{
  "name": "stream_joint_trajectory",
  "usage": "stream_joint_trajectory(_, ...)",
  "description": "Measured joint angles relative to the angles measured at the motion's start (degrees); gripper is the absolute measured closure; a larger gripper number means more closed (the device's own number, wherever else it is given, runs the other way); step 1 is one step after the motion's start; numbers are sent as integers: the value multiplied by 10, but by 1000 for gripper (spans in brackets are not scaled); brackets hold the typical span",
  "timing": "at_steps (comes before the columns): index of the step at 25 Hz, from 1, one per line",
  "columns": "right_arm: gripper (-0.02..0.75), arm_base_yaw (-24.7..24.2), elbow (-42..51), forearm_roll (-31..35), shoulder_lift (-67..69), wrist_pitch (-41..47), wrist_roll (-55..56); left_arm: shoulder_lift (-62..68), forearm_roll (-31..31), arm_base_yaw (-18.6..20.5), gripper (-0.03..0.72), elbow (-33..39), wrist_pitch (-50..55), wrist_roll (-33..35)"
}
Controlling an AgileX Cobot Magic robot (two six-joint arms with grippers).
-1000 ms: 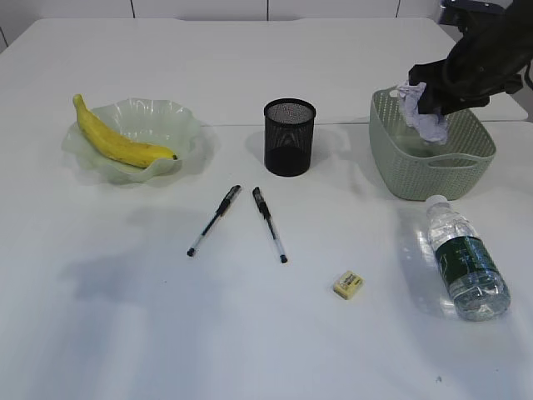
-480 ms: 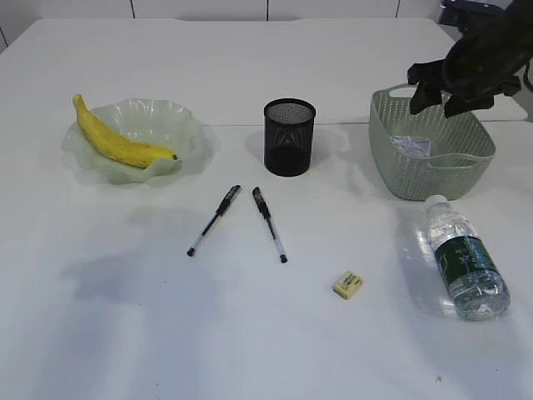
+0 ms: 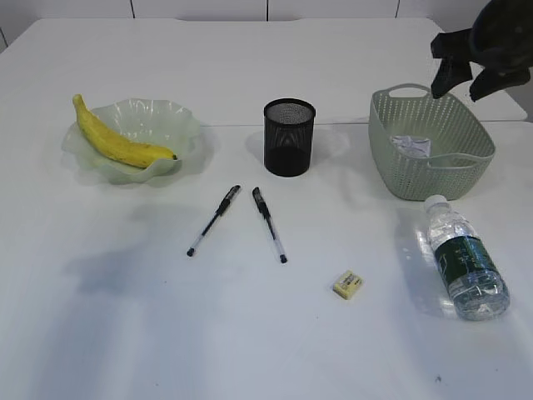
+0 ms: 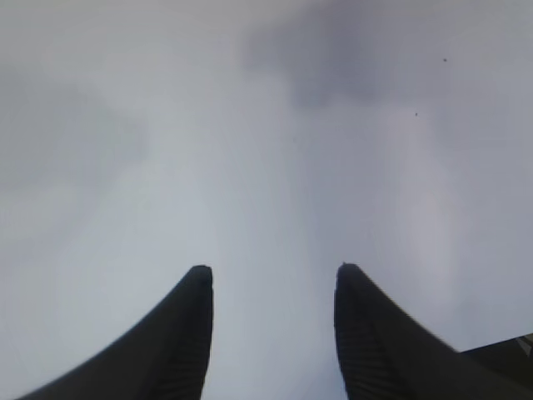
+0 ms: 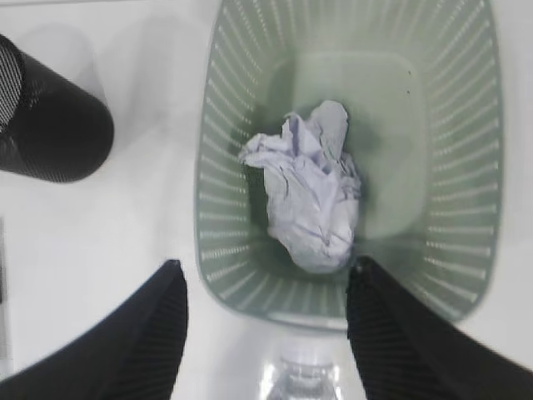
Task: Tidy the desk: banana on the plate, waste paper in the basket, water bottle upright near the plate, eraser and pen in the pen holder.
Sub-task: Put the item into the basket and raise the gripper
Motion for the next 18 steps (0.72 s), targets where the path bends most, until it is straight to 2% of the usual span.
stream_joint_trajectory(5,284,0,0,-42,-33,87,0,0,0,0,361,0,-9,0)
stream_joint_trajectory(9,284,0,0,-48,-44,140,0,0,0,0,361,0,-11,0)
stream_joint_trajectory(13,284,0,23,-47,-46,145,2,0,0,0,361,0,-12,0)
stream_joint_trajectory(18,284,5,117,-44,-47,132,2,0,-3,0,362,0,-11,0)
